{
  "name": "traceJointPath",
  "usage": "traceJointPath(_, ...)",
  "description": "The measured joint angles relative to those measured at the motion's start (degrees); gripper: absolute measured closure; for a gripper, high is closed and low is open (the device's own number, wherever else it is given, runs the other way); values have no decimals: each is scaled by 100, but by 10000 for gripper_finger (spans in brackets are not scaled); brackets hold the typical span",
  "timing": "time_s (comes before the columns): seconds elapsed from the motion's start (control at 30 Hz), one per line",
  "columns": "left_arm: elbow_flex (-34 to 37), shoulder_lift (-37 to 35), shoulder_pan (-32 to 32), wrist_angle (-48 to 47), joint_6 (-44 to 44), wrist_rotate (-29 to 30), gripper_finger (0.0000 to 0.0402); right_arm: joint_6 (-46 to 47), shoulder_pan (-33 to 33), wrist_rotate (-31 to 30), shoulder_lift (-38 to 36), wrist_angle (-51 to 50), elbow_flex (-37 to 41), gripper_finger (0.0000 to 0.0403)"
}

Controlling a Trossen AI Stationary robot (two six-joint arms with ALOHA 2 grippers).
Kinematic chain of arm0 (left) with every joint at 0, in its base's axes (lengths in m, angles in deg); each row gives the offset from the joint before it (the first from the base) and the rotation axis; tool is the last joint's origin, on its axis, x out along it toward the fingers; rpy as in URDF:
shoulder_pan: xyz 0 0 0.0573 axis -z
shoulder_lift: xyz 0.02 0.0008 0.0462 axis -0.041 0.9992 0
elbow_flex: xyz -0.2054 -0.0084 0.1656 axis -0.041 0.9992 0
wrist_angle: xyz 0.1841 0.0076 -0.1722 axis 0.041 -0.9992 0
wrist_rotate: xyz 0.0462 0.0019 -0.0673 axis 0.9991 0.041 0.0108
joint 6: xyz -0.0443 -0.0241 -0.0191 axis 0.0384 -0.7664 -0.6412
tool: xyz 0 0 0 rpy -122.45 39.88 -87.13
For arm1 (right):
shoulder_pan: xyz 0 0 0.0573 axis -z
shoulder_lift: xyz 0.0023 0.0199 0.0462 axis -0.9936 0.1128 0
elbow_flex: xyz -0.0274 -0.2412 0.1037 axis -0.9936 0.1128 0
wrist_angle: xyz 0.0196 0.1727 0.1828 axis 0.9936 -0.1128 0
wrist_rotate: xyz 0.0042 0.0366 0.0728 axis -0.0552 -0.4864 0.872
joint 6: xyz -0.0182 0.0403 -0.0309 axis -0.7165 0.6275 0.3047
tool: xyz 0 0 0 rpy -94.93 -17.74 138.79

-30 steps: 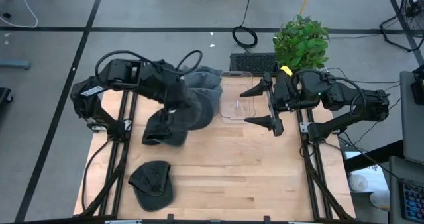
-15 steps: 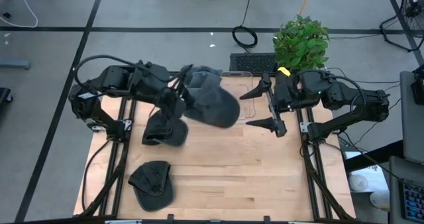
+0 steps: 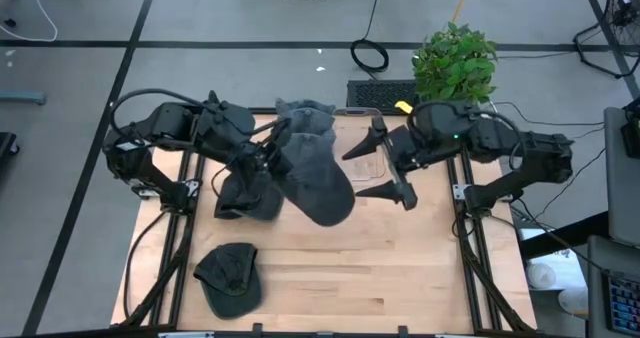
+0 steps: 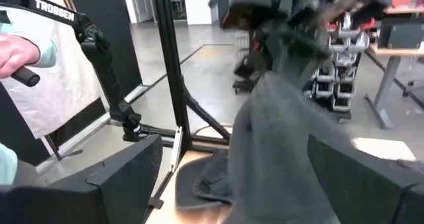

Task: Pick & Place hat
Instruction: Put the middle black cap into the right transparent bin

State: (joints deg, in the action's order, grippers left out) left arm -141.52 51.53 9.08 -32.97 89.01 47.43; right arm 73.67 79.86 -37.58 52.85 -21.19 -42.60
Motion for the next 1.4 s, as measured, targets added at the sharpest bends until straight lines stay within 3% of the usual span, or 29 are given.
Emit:
traceJointPath(0.53, 2, 40, 244, -142, 12, -36, 377, -175, 295, 608, 1579, -827, -1990, 39)
traceJointPath(0.8, 2, 39, 242, -45, 62, -316, 377, 13, 317, 1050, 1928, -872, -2183, 39)
traceJointPath(1.23, 2, 295, 220, 334, 217, -381, 377, 480, 296, 1193, 1986, -1295, -2183, 39)
traceJointPath(1.4, 7, 330, 220, 329, 176, -488, 377, 534, 275, 1654, 1984, -1546, -2183, 40)
